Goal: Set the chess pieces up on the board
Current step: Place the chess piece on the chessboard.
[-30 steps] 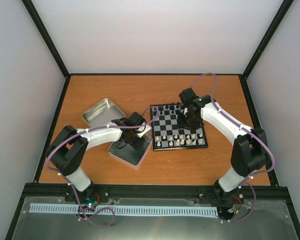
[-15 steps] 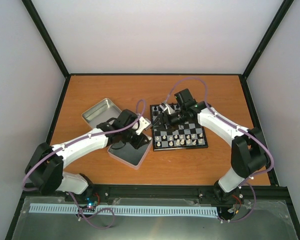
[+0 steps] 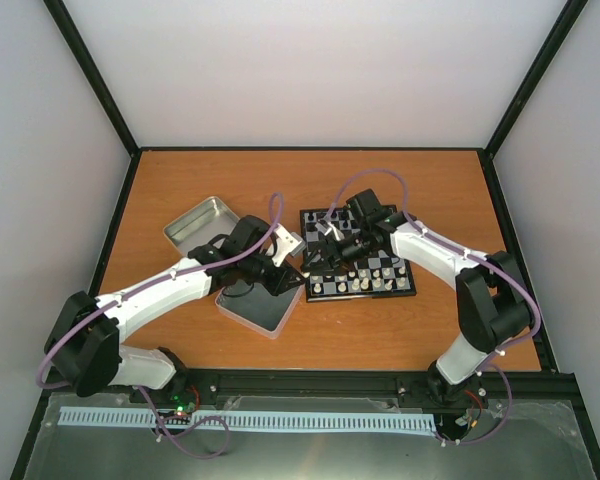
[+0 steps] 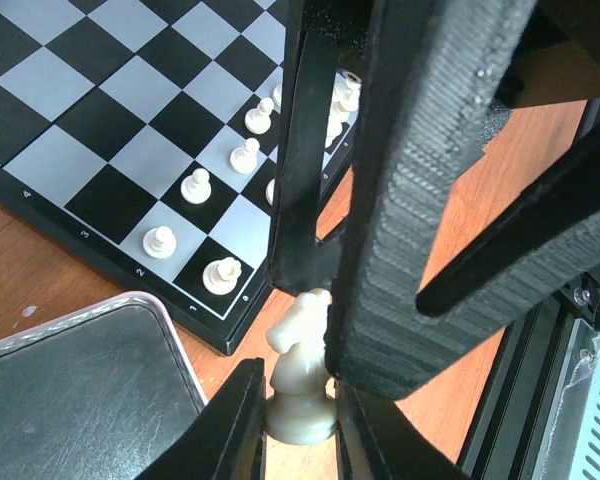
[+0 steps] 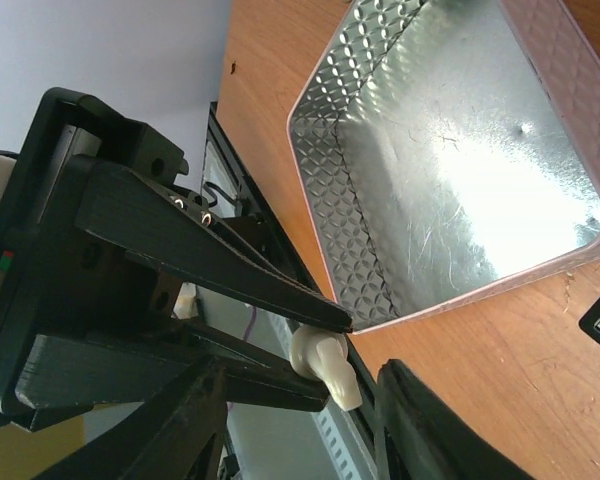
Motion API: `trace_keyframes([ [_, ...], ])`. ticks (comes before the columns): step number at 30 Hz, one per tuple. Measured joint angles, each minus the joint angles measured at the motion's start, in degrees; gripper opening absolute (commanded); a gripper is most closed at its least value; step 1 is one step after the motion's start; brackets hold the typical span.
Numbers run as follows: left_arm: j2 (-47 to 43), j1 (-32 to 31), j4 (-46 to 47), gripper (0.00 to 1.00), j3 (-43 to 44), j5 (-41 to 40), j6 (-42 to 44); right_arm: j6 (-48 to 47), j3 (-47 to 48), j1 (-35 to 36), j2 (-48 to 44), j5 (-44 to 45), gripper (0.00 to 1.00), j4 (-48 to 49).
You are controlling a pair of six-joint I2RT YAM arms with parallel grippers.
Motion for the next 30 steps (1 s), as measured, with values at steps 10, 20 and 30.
trace_keyframes([
  [10, 0.0, 0.15, 0.09, 0.12, 0.0, 0.68, -0.04, 0.22, -0.94, 0.0, 0.39, -1.53, 0.27, 1.09],
  [20, -0.9, 1.66, 0.11, 0.13, 0.02, 2.67, -0.04, 1.25, -0.96, 0.0, 1.4, -3.23, 0.13, 3.3],
  [30, -1.38, 1.95, 0.11, 0.62, 0.07, 1.53, -0.85, 3.21, -0.92, 0.02, 1.05, 0.31, 0.03, 4.52],
])
